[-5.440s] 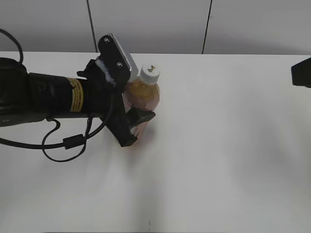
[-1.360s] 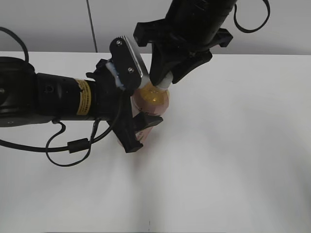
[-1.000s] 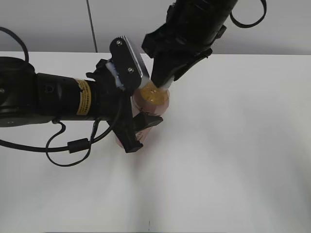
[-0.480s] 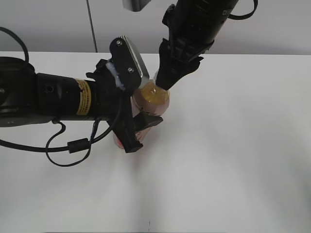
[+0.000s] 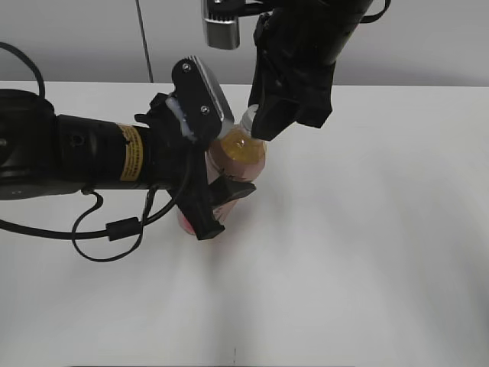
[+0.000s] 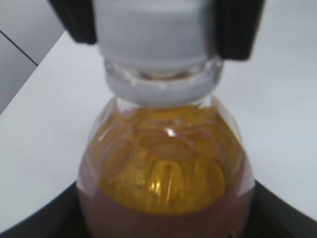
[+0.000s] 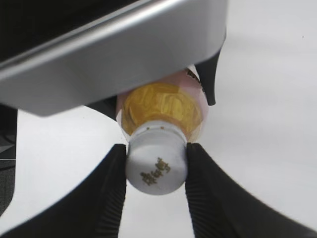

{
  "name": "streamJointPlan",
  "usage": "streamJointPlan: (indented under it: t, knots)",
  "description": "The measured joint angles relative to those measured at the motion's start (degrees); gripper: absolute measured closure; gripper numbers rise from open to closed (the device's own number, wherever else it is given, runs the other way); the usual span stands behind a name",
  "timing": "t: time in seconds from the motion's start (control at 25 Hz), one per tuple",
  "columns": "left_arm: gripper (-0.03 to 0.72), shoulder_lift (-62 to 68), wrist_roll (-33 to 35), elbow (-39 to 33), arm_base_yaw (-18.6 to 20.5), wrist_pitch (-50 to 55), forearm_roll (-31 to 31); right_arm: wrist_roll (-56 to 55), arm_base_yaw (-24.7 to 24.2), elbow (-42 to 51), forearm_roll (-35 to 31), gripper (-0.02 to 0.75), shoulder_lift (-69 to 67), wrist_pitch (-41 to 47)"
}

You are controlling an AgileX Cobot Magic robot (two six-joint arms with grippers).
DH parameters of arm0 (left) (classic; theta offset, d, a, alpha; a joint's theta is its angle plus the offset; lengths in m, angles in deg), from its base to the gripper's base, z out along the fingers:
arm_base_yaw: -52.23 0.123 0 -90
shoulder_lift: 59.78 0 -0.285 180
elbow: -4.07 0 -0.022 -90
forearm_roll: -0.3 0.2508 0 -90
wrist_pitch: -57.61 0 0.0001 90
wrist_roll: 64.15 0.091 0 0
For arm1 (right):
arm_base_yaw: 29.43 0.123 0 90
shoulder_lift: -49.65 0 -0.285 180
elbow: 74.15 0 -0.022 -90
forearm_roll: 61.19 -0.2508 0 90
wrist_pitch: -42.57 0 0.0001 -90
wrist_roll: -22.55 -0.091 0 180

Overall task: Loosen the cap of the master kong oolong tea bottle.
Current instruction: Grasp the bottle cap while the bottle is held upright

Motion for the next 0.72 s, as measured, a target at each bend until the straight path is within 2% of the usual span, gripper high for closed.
streamJointPlan:
  t: [0.44,0.56,0.72]
  knots:
    - [0.24,0.0,-0.5,0.0,0.2,0.3,-1.1,10.9,0.1,0.0,-0.2,0.458,0.0,-2.2]
    - [0.24,0.0,-0.5,0.0,0.2,0.3,-1.1,18.9,0.1,0.0,-0.2,0.458,0.0,-2.4]
    - [0.24,0.0,-0.5,0.0,0.2,0.3,-1.3,34.9,0.1,0.0,-0.2,0.458,0.0,-3.1]
